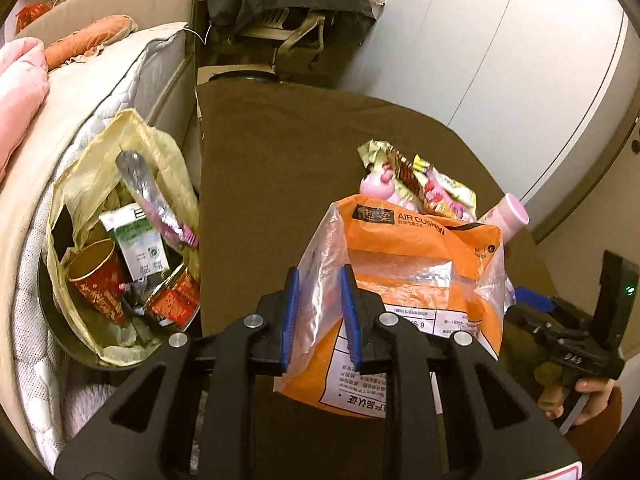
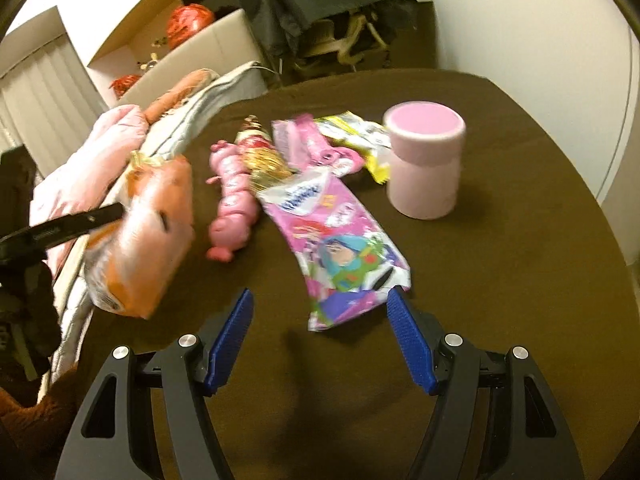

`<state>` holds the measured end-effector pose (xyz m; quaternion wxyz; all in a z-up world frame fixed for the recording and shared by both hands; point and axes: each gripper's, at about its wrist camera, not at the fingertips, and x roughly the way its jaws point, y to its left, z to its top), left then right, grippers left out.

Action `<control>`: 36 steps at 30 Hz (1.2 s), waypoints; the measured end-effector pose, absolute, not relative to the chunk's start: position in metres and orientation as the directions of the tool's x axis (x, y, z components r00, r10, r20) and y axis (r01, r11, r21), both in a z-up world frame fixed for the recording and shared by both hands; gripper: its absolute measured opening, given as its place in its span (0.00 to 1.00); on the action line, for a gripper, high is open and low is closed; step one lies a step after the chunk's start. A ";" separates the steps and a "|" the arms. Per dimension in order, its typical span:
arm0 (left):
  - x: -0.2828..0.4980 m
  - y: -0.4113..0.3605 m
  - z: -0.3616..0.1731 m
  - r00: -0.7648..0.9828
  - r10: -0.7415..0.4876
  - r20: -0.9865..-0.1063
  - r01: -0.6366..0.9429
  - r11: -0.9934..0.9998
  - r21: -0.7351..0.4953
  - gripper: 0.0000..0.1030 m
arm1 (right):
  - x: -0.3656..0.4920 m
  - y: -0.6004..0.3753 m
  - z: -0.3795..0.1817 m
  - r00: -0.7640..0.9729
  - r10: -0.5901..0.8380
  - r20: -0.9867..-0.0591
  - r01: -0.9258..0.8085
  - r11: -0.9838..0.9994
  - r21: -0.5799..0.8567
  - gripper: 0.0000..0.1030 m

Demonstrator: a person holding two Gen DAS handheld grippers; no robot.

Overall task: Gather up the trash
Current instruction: 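Grasp the pink snack packet with the right tool while the left tool holds the orange bag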

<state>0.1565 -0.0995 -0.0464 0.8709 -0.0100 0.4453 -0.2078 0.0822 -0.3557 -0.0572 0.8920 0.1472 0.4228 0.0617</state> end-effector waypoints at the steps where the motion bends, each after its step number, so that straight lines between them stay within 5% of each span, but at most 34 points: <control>1: 0.155 -0.099 -0.048 0.514 -0.371 -0.774 0.358 0.912 -0.200 0.20 | 0.083 -0.354 -0.053 0.644 0.208 -0.736 0.023 0.957 0.290 0.63; 13: 0.135 -0.085 -0.053 0.493 -0.395 -0.776 0.389 0.897 -0.210 0.20 | 0.150 -0.358 -0.057 0.585 0.170 -0.793 -0.079 0.985 0.152 0.63; 15: 0.133 -0.082 -0.053 0.491 -0.396 -0.776 0.386 0.897 -0.214 0.20 | 0.155 -0.361 -0.060 0.567 0.197 -0.800 -0.087 0.980 0.180 0.57; 19: 0.131 -0.078 -0.056 0.487 -0.396 -0.779 0.378 0.899 -0.221 0.20 | 0.153 -0.357 -0.061 0.538 0.254 -0.804 -0.110 0.967 0.232 0.24; 27: 0.131 -0.076 -0.059 0.483 -0.403 -0.777 0.373 0.898 -0.234 0.20 | 0.136 -0.337 -0.046 0.566 0.206 -0.798 -0.116 0.978 0.170 0.12; 32: 0.132 -0.075 -0.059 0.482 -0.402 -0.778 0.369 0.899 -0.236 0.20 | 0.129 -0.341 -0.041 0.595 0.235 -0.768 -0.152 0.972 0.180 0.15; 33: 0.132 -0.074 -0.058 0.482 -0.401 -0.779 0.367 0.900 -0.237 0.20 | 0.130 -0.344 -0.044 0.590 0.215 -0.778 -0.141 0.976 0.163 0.20; 35: 0.132 -0.072 -0.058 0.482 -0.399 -0.780 0.361 0.902 -0.239 0.20 | 0.129 -0.350 -0.050 0.584 0.202 -0.786 -0.125 0.979 0.159 0.53; 36: 0.132 -0.072 -0.058 0.483 -0.398 -0.780 0.357 0.903 -0.239 0.20 | 0.131 -0.352 -0.051 0.582 0.215 -0.784 -0.129 0.977 0.171 0.56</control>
